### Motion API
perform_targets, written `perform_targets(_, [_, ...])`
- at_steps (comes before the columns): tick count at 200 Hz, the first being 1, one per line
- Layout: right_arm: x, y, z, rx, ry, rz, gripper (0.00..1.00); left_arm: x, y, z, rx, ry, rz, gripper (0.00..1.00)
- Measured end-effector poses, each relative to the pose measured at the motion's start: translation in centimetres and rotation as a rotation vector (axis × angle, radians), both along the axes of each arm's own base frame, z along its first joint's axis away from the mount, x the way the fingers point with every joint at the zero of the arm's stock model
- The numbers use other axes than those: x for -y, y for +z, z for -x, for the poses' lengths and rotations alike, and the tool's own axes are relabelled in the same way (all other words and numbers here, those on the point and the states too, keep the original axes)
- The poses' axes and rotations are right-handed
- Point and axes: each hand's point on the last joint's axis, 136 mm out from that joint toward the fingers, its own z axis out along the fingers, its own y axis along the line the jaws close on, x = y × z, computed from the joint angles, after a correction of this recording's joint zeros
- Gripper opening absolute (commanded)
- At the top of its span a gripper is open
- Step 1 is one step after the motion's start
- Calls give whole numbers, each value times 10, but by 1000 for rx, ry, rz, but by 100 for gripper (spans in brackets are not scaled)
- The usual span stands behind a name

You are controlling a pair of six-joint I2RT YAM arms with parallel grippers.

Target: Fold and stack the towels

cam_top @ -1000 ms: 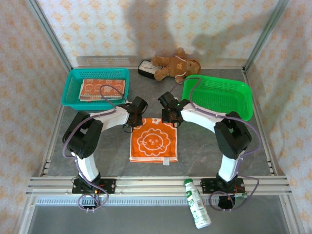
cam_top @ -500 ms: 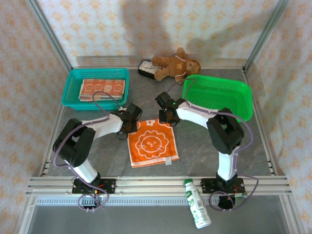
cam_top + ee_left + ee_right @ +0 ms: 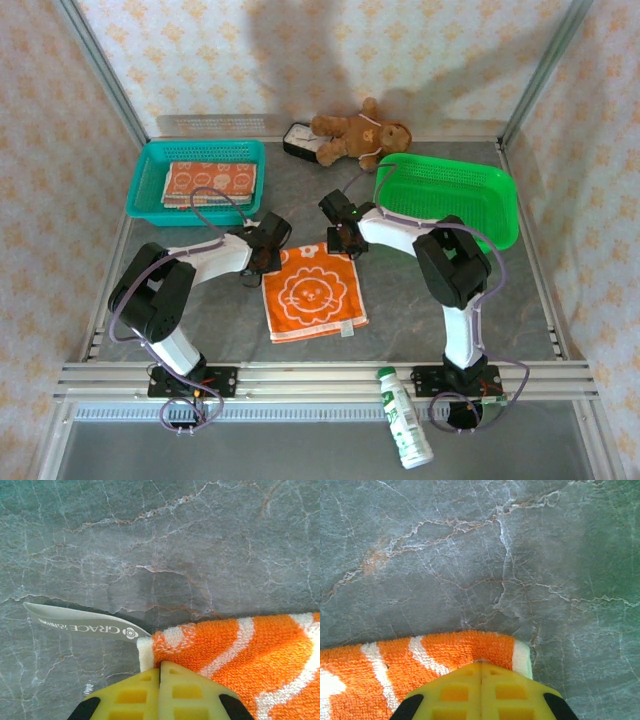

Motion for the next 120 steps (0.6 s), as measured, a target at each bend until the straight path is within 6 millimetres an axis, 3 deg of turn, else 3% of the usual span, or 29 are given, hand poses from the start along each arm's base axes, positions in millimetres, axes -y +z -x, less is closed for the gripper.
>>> perform_targets(26, [-6, 0, 2, -4, 8, -21, 0, -9, 0, 0, -6, 14, -21, 0])
perform_targets(82, [-45, 1, 32, -6, 55, -64, 0, -42, 0, 11, -30, 45, -115, 0])
perform_targets(120, [-43, 4, 32, -5, 49, -57, 0, -40, 17, 13, 1, 38, -77, 4])
